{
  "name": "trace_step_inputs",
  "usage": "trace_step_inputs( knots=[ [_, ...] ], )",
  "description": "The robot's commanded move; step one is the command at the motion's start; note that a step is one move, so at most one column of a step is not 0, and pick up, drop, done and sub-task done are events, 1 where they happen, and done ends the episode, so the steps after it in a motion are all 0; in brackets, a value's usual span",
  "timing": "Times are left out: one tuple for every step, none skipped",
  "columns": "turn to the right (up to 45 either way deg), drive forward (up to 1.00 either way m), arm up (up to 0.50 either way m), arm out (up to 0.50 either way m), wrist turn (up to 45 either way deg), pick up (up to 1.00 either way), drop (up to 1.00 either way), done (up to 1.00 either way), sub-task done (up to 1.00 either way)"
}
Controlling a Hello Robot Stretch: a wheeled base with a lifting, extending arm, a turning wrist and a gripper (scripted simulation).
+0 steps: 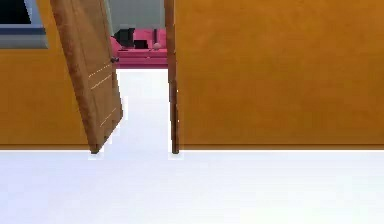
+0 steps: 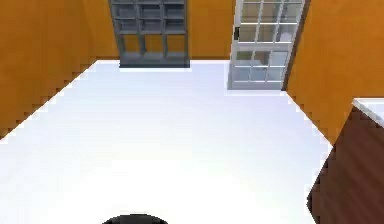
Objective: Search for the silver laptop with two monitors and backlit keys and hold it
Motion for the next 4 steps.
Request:
trace_step_inputs(
  knots=[
    [-45.0, 0.00, 0.00, 0.00, 0.0, 0.00, 0.00, 0.00, 0.00],
    [-45.0, 0.00, 0.00, 0.00, 0.0, 0.00, 0.00, 0.00, 0.00],
    [-9.0, 0.00, 0.00, 0.00, 0.0, 0.00, 0.00, 0.00, 0.00],
    [0.0, 0.20, 0.00, 0.00, 0.0, 0.00, 0.00, 0.00, 0.00]
  ],
)
